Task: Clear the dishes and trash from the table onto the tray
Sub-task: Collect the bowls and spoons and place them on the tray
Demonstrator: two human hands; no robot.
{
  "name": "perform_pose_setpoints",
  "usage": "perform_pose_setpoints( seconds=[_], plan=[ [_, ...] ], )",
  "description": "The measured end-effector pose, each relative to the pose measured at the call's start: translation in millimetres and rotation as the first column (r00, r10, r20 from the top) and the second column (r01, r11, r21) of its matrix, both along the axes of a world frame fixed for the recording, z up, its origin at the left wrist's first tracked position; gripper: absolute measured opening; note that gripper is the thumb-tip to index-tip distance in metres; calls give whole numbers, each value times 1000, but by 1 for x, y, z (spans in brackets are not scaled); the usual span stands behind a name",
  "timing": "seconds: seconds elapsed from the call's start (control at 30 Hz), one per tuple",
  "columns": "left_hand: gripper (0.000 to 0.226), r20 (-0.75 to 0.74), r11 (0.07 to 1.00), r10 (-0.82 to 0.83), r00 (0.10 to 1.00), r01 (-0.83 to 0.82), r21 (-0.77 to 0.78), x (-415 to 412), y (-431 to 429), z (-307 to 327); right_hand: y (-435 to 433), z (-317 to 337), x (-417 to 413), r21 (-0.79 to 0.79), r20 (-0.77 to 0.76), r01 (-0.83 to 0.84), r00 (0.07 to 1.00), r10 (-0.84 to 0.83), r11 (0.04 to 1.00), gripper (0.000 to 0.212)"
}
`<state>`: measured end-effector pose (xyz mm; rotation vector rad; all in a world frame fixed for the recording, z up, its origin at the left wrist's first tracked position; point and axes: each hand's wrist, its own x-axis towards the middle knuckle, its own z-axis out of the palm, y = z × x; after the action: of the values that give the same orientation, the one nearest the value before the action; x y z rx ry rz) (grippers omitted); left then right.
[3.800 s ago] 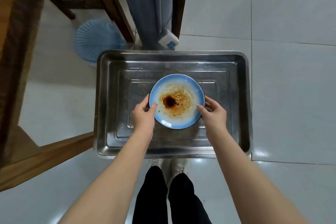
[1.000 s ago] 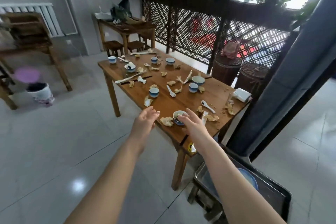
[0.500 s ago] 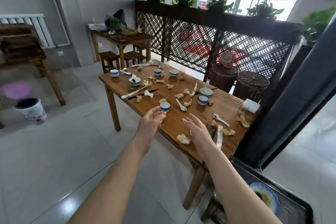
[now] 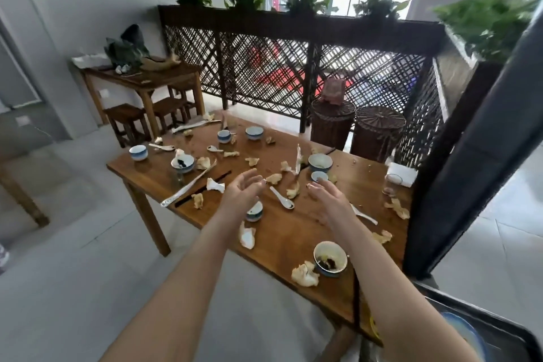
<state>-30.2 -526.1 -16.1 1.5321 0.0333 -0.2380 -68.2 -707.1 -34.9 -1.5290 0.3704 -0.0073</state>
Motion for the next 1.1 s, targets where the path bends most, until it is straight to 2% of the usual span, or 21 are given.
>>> perform_pose_setpoints(
  seconds=[0.23,0.47,0.57,0.73,0.83,1.0,1.1],
  plan=[
    [33,107,995,-89,990,92,-25,69,-10,9,-1,11,53,-81,121,46,992,-36,996,57],
    [33,158,970,-234,959,242,-34,145,-14,-2,-2,0,98,-126,160,201,971,-180,971,58],
    [36,207,939,-333,920,344,-15,179,-13,-1,8,0,117,-98,182,284,947,-264,954,59],
    [36,305,870,-481,822,489,52,225,-12,9,23,5,144,-91,191,368,918,-347,925,77],
    [40,314,834,-541,780,546,80,248,-12,6,30,2,152,-96,207,432,890,-406,897,75],
    [44,291,805,-582,759,589,72,268,-18,-5,29,-4,158,-70,173,498,860,-481,865,73],
    [40,281,781,-613,739,620,74,278,-25,-16,23,-10,163,-53,166,524,844,-510,850,81]
  ],
)
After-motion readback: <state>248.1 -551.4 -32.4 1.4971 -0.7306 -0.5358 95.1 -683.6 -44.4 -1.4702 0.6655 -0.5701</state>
